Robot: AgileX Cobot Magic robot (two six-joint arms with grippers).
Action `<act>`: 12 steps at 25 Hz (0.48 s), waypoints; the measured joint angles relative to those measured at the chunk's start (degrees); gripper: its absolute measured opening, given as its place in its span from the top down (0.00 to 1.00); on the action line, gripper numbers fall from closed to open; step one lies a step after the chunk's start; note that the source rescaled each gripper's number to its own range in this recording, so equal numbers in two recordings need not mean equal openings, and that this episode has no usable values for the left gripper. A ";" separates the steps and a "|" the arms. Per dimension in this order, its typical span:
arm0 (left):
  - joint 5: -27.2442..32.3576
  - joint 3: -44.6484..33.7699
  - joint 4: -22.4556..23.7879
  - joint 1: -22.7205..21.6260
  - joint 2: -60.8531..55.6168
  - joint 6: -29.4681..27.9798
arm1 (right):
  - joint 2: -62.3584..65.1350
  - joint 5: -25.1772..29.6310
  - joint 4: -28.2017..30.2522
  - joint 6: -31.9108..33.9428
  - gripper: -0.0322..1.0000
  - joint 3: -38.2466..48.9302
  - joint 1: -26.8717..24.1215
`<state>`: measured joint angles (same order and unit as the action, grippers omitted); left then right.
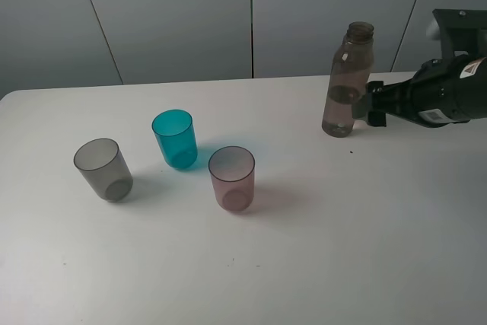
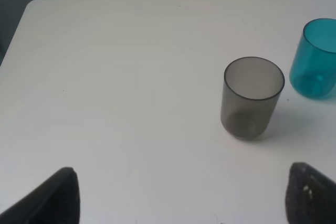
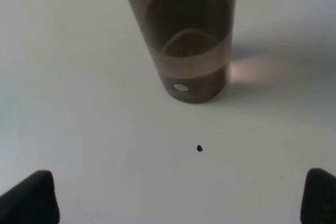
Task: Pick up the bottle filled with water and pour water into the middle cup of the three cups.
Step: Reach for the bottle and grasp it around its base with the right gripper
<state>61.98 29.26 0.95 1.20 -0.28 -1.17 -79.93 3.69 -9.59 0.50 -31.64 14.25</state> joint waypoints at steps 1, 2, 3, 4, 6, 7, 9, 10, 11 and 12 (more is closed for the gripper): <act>0.00 0.00 0.00 0.00 0.00 0.00 | -1.23 -3.10 0.00 0.50 0.00 1.64 0.00; 0.00 0.00 0.00 0.00 0.00 0.00 | -2.74 -6.50 0.00 0.89 0.00 3.02 0.00; 0.00 0.00 0.00 0.00 0.00 0.00 | -4.20 -9.42 0.16 1.14 0.00 3.95 0.00; 0.00 0.00 0.00 0.00 0.00 0.00 | -5.45 -11.66 1.03 1.43 0.00 4.73 0.00; 0.00 0.00 0.00 0.00 0.00 0.00 | -8.43 -14.68 2.73 1.55 0.00 5.46 0.00; 0.00 0.00 0.00 0.00 0.00 0.00 | -9.94 -16.15 3.92 1.55 0.00 5.46 0.00; 0.00 0.00 0.00 0.00 0.00 0.00 | -12.81 -19.19 6.35 1.84 0.00 5.55 0.00; 0.00 0.00 0.00 0.00 0.00 0.00 | -14.37 -21.32 7.62 2.02 0.00 5.55 0.00; 0.00 0.00 0.00 0.00 0.00 0.00 | -15.62 -23.72 8.93 2.80 0.00 5.55 0.00; 0.00 0.00 0.00 0.00 0.00 0.00 | -16.96 -25.94 10.02 3.93 0.00 5.55 0.00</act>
<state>61.98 29.26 0.95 1.20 -0.28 -1.17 -96.90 -22.25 0.42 4.43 -26.10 14.25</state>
